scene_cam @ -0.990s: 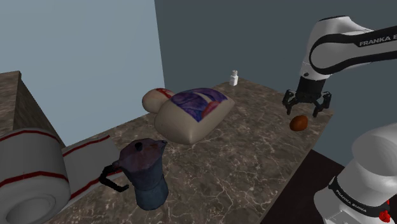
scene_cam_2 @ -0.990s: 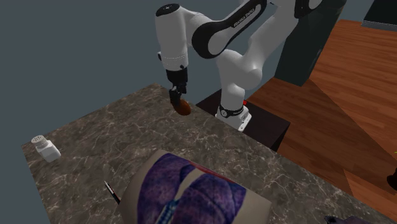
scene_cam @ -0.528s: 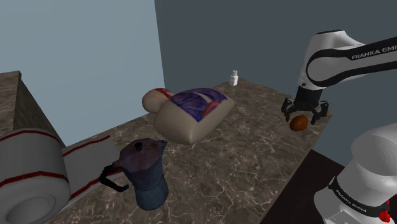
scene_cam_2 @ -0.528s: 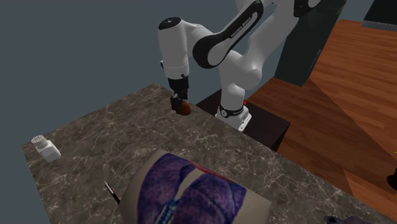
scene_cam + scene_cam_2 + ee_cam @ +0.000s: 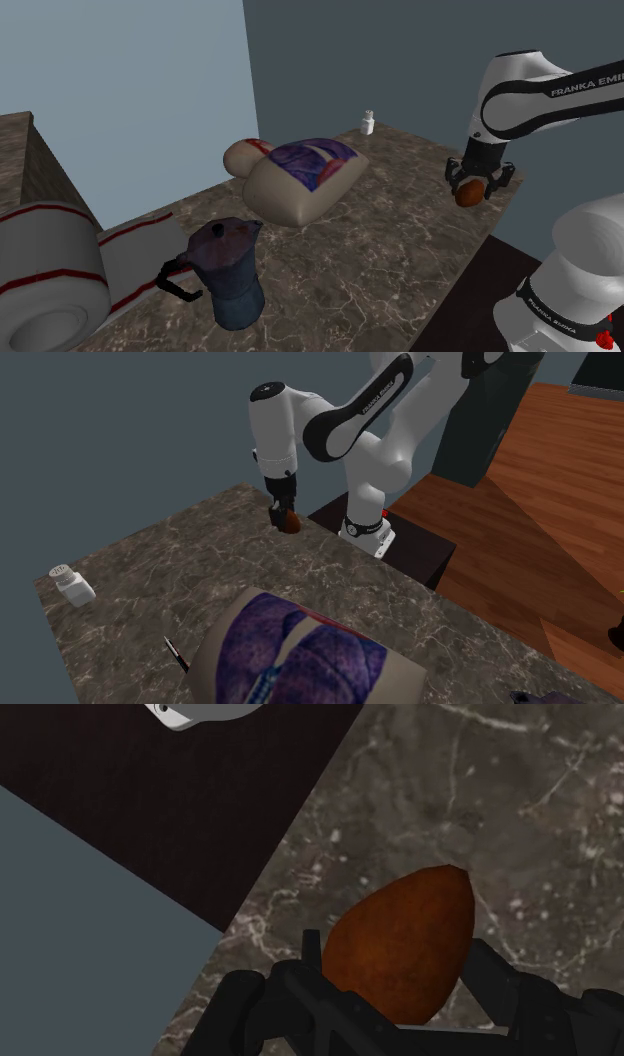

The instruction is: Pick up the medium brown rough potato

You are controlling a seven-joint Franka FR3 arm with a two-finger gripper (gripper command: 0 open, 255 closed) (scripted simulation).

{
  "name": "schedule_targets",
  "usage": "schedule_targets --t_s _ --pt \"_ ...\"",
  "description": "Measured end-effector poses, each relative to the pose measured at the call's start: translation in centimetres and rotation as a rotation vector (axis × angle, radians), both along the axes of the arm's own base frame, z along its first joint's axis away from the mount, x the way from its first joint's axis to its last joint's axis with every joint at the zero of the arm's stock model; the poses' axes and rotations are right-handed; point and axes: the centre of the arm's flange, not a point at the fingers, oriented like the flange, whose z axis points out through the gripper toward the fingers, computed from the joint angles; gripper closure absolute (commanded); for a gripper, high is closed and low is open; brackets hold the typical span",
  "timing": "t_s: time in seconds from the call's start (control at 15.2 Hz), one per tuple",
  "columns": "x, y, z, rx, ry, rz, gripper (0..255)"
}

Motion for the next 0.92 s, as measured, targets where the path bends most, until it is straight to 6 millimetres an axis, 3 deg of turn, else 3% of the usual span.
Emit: schedule_targets --t_s 0.26,0.92 --pt "0.0 0.0 0.2 0.000 0.002 0.000 255" --pt "0.0 0.2 5.3 0.000 0.002 0.000 255"
